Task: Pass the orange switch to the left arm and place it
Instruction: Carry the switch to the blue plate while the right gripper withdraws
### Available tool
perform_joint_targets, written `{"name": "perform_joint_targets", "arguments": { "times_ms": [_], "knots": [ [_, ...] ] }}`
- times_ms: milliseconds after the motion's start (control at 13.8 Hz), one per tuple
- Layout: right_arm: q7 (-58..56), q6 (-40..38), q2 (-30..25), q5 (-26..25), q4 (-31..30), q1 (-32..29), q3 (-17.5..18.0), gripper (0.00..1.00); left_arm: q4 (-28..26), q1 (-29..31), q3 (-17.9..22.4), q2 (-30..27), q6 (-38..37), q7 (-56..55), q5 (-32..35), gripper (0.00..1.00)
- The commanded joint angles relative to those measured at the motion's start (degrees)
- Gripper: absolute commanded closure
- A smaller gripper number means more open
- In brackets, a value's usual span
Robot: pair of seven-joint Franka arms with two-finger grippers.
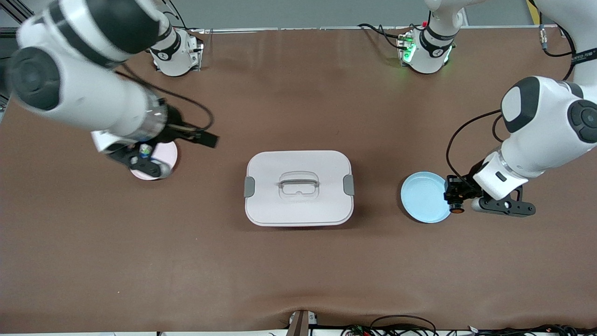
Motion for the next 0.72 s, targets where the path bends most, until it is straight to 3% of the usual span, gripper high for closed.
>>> {"name": "perform_joint_targets", "arguments": {
  "times_ms": [0, 434, 651],
  "knots": [
    [-12.9, -3.5, -1.0, -4.0, -1.2, -5.4, 1.0, 0.0, -0.2, 1.8, -0.5, 0.2, -2.5, 7.8, 2.3, 1.0],
    [-30.4, -7.4, -0.5, -14.8, -1.5, -11.0, 1.0, 0.0, -4.7, 6.4, -0.5, 0.9, -2.9, 26.8, 5.3, 1.0],
    [-35.5, -7.8, -0.5, -16.7, -2.5, -13.5, 1.0, 0.0, -7.3, 8.6, -0.5, 1.0, -2.5, 35.7, 6.9, 1.0]
  ]
}}
